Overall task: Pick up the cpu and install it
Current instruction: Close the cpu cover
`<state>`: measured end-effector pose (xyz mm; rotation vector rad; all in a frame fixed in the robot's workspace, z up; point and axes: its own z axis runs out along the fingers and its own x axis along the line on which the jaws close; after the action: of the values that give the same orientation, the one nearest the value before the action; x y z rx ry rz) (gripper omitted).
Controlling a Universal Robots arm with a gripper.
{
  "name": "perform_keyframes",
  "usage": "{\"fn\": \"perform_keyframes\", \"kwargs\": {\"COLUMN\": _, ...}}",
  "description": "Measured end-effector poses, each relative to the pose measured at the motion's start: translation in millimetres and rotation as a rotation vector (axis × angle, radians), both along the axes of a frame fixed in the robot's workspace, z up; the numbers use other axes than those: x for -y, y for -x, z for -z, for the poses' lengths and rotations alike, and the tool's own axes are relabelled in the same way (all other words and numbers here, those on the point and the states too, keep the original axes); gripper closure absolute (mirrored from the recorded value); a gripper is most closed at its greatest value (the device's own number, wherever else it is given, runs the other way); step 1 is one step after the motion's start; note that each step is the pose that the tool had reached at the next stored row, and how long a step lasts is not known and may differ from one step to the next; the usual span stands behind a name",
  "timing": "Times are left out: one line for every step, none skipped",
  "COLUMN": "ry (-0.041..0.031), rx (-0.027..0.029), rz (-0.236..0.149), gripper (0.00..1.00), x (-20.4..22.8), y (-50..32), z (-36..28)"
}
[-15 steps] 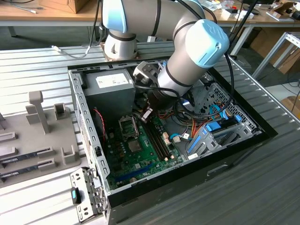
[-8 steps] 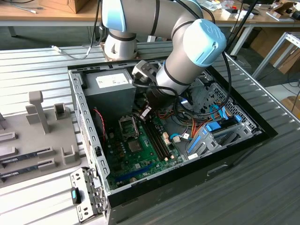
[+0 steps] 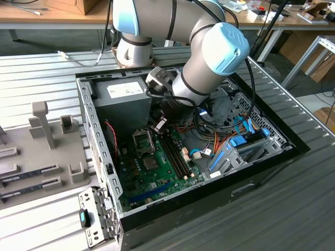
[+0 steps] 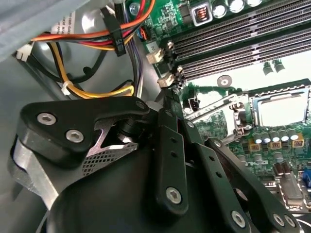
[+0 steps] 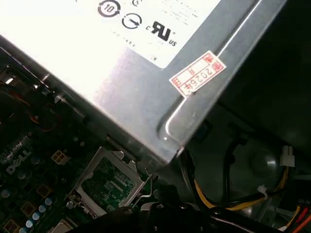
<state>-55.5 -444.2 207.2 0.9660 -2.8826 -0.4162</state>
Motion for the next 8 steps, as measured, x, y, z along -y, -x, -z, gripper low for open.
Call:
{"fn": "perform_keyframes", "kwargs": {"ry": -0.0007, "rx": 0.0000, "rz": 0.000, "gripper": 0.89, "x": -0.1, "y": 1.7, "z": 0.2}}
{"fn": "perform_keyframes", "kwargs": {"ry": -0.0014, "rx": 0.0001, "rz": 0.000, "gripper": 0.89, "x": -0.2, "y": 3.3, "z": 0.4}}
{"fn": "perform_keyframes", "kwargs": {"ry": -0.0019, "rx": 0.0000, "rz": 0.000, "gripper": 0.89, "x": -0.2, "y": 4.0, "z": 0.7}}
{"fn": "perform_keyframes", "kwargs": {"ry": -0.0025, "rx": 0.0001, "rz": 0.000, "gripper": 0.89, "x": -0.2, "y": 4.4, "z": 0.9}}
{"fn": "perform_keyframes", "kwargs": {"ry": -0.0034, "rx": 0.0001, "rz": 0.000, "gripper": 0.89, "x": -0.2, "y": 5.0, "z": 1.1}}
{"fn": "perform_keyframes", "kwargs": {"ry": -0.0039, "rx": 0.0000, "rz": 0.000, "gripper": 0.89, "x": -0.2, "y": 5.3, "z": 1.1}}
{"fn": "perform_keyframes", "kwargs": {"ry": -0.0040, "rx": 0.0000, "rz": 0.000, "gripper": 0.89, "x": -0.2, "y": 5.3, "z": 1.1}}
{"fn": "perform_keyframes", "kwargs": {"ry": -0.0043, "rx": 0.0001, "rz": 0.000, "gripper": 0.89, "x": -0.2, "y": 5.4, "z": 1.2}}
